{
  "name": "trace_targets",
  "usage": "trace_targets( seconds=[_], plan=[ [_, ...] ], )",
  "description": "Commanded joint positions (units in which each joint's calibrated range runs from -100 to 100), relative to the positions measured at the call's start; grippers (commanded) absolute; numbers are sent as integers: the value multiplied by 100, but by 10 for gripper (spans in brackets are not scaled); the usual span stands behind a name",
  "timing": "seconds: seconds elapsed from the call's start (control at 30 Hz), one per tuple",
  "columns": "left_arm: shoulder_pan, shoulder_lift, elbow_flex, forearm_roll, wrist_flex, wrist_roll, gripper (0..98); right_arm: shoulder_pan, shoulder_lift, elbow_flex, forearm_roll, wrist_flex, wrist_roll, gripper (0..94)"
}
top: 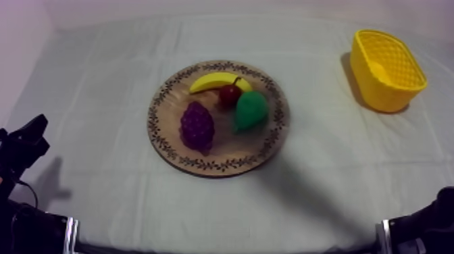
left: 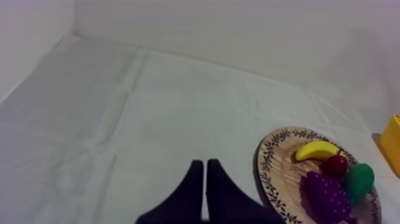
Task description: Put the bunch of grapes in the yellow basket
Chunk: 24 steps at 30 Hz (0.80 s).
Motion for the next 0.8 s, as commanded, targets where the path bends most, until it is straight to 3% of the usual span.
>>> trace_targets(
  seconds=[0.0, 0.23, 0.4, 0.77],
  plan=[
    [0, 0, -2, -4, -5, -1, 1, -141, 421, -735, 61, 306, -339, 3],
    [0, 0, -2, -4, -5, -1, 1, -502, 1306, -1779, 258, 1141, -1040, 2],
    [0, 0, -2, -4, -5, -1, 1, -643, 1800, -2214, 232, 1607, -1406, 2],
    [0, 0, -2, -4, -5, -1, 1, -787, 2824, -2839, 146, 2351, -1534, 2]
  ],
)
